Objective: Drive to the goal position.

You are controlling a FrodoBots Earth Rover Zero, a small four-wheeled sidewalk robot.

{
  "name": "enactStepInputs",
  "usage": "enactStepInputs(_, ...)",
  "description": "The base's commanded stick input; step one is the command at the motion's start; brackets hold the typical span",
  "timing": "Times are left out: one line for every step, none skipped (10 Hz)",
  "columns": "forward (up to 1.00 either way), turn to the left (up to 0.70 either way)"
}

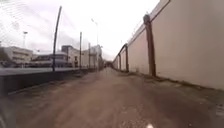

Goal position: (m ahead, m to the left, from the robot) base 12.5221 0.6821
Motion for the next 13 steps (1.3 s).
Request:
enactStepInputs(0.7, -0.17)
enactStepInputs(0.7, -0.05)
enactStepInputs(0.7, 0.0)
enactStepInputs(0.7, 0.0)
enactStepInputs(0.7, 0.0)
enactStepInputs(0.7, 0.0)
enactStepInputs(0.7, 0.0)
enactStepInputs(0.7, 0.0)
enactStepInputs(0.7, 0.0)
enactStepInputs(0.7, 0.0)
enactStepInputs(0.7, 0.0)
enactStepInputs(0.7, 0.0)
enactStepInputs(0.7, 0.0)
